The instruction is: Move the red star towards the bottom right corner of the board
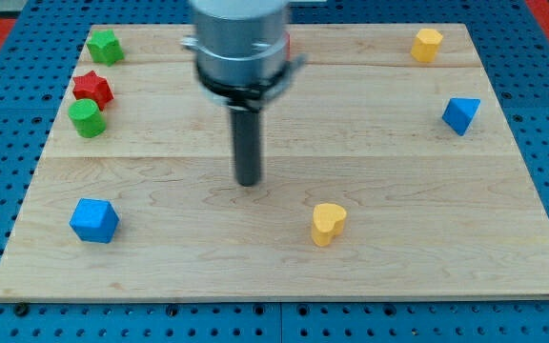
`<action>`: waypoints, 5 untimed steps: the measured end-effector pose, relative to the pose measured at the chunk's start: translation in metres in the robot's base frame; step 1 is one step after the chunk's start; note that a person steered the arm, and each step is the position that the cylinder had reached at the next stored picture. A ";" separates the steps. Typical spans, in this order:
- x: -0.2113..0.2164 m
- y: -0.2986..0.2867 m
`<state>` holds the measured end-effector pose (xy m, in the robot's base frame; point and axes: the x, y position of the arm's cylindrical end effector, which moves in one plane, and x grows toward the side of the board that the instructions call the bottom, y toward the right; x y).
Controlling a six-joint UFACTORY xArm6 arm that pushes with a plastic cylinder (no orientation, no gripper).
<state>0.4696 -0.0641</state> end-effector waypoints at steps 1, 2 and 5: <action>-0.018 -0.095; -0.026 -0.197; -0.100 -0.240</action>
<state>0.3699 -0.3044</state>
